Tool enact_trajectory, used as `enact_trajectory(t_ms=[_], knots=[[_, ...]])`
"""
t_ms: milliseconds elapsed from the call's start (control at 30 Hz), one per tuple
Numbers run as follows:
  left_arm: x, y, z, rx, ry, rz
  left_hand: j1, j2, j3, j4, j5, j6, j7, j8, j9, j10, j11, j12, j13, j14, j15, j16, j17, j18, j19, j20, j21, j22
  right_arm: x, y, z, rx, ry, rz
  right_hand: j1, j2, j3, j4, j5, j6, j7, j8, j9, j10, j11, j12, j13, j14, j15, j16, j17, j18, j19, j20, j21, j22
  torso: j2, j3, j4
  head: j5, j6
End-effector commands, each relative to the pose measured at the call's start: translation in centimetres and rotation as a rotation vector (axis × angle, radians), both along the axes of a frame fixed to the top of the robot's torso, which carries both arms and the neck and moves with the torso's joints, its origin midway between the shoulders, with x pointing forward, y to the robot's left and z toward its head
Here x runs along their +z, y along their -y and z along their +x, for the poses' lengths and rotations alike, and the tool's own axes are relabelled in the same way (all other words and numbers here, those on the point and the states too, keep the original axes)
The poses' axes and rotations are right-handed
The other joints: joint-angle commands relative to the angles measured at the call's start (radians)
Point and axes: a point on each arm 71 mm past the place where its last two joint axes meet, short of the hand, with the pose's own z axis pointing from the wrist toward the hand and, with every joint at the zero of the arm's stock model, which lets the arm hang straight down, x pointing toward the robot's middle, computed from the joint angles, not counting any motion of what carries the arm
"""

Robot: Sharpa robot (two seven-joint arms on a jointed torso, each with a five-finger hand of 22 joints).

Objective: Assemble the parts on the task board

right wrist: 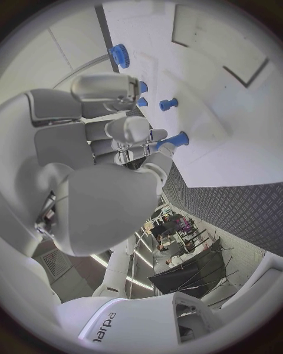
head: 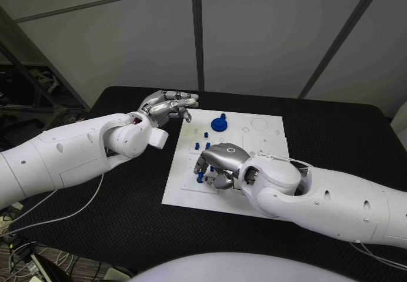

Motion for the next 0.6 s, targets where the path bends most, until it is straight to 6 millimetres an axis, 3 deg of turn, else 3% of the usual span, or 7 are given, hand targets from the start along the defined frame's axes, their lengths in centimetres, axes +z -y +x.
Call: enact_trajectory(t_ms=[33,267,400,600], knots=[[0.1,0.1,0.0,-0.013,0.001,-0.008,-0.002,0.002,-0.003,-0.003,-0.002,-0.004,0.005,-0.005,-0.001,-0.004,-0.001,-0.004,0.001,-0.005,0.002,-0.005,-0.001,-0.012,-0.002,0.008,-0.006,-0.001,0.3,-0.2,-0.1,0.013,0.009,0.036,-0.014,-0.009,0.011,0.001,-0.006,-0.010,0.003,-0.001,-0.002,-0.028,0.009,-0.002,-0.010,-0.001,0.009,-0.010,-0.012,0.004,0.046,0.011,-0.026,0.180,0.000,0.0007,-0.0007,0.001,-0.002],[0.1,0.2,0.0,-0.015,-0.001,-0.008,-0.002,0.001,-0.004,-0.003,-0.002,-0.004,0.005,-0.005,-0.001,-0.005,-0.001,-0.005,0.001,-0.006,0.002,-0.005,-0.001,-0.012,-0.002,0.008,-0.007,-0.002,0.6,0.0,-0.2,0.014,0.014,0.074,-0.027,-0.025,0.015,-0.005,-0.009,-0.024,0.014,-0.002,-0.008,-0.111,0.025,-0.002,-0.034,-0.010,0.023,-0.031,-0.051,0.014,0.029,0.026,-0.073,0.153,-0.002,0.0023,-0.0019,0.001,0.000],[0.1,0.2,0.1,-0.016,-0.002,-0.008,-0.002,0.001,-0.004,-0.003,-0.002,-0.004,0.005,-0.005,-0.001,-0.005,-0.001,-0.005,0.001,-0.006,0.002,-0.005,-0.001,-0.012,-0.002,0.008,-0.007,-0.002,0.8,0.2,-0.2,0.010,0.022,0.112,-0.031,-0.030,-0.021,-0.003,-0.030,-0.041,0.016,-0.001,-0.016,-0.168,0.030,0.000,-0.034,-0.015,0.029,-0.047,-0.079,0.020,0.021,0.033,-0.100,0.137,-0.001,0.0013,-0.0014,0.001,-0.001],[0.0,0.3,0.1,-0.017,-0.003,-0.008,-0.002,0.001,-0.004,-0.003,-0.002,-0.004,0.005,-0.005,-0.001,-0.005,-0.001,-0.005,0.001,-0.006,0.002,-0.005,-0.001,-0.012,-0.002,0.008,-0.007,-0.002,1.4,1.0,-0.3,-0.001,0.044,0.164,-0.031,-0.033,-0.053,0.002,-0.037,-0.047,0.014,-0.001,-0.021,-0.184,0.032,0.001,-0.033,-0.015,0.029,-0.050,-0.087,0.022,0.019,0.035,-0.110,0.132,-0.001,0.0025,-0.0005,0.000,0.002]])
